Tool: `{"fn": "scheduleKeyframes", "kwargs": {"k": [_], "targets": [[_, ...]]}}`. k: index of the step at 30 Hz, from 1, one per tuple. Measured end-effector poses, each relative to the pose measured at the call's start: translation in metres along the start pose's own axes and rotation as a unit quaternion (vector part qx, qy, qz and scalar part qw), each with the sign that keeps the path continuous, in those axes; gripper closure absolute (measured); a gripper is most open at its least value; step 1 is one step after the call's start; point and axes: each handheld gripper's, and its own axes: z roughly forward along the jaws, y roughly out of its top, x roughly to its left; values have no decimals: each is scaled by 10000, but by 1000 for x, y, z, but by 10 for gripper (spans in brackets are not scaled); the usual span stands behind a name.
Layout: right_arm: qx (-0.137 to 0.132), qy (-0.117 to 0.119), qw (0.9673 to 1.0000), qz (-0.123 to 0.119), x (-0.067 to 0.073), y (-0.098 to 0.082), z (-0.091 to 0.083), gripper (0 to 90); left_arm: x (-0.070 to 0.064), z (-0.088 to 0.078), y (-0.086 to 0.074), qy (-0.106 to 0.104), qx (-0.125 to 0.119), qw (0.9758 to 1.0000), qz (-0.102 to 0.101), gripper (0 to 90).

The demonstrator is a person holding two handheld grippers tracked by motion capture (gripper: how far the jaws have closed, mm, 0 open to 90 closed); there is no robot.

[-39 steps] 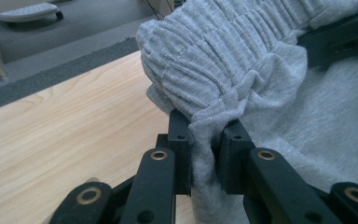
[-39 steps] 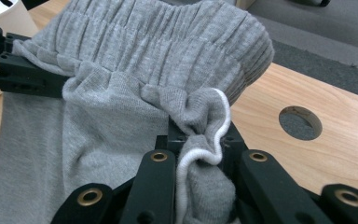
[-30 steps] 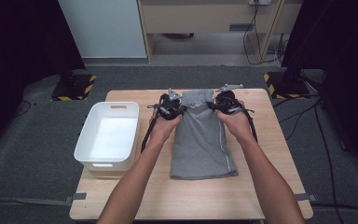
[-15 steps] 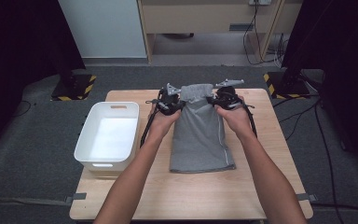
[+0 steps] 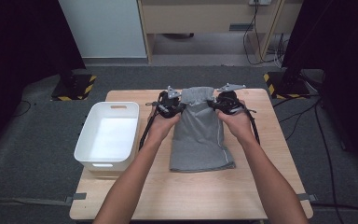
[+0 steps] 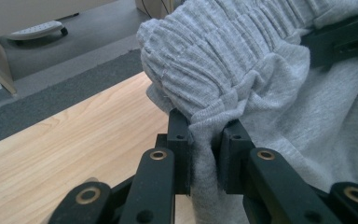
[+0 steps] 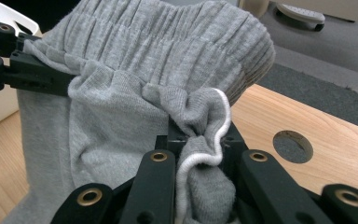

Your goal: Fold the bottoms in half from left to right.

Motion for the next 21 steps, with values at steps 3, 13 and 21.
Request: {"fn": "scheduleKeyframes", "kwargs": {"k": [3,13,21], "targets": [[-20,21,10000,1,0,-4,-2,805,-2,-1,-2,-28,-2,10000,22,775],[15,31,9999,-121,5,-11,-4,805,-4,-1,-11,-78,20,10000,48,775],[85,47,9999,-81,5,-21,-1,805,-7,2,-20,-136,55,9999,74,774]]}}
